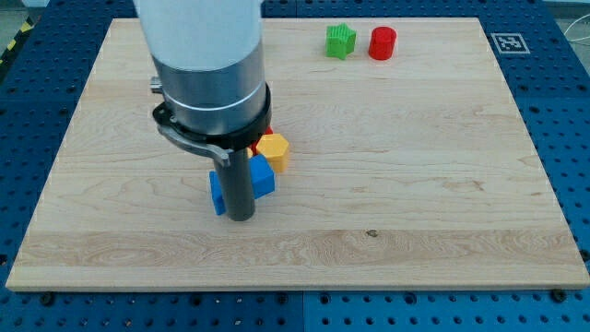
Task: Move your arm towards blue triangle
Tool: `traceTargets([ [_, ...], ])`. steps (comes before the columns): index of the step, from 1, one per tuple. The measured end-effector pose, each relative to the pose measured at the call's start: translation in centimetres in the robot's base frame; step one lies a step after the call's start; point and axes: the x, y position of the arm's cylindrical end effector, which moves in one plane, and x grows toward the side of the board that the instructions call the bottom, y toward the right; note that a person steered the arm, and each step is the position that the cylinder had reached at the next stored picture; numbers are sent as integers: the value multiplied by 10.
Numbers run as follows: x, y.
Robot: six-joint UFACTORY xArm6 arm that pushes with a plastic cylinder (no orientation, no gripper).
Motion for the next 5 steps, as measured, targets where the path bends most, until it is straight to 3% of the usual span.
traceTargets([
  [5,-31,-103],
])
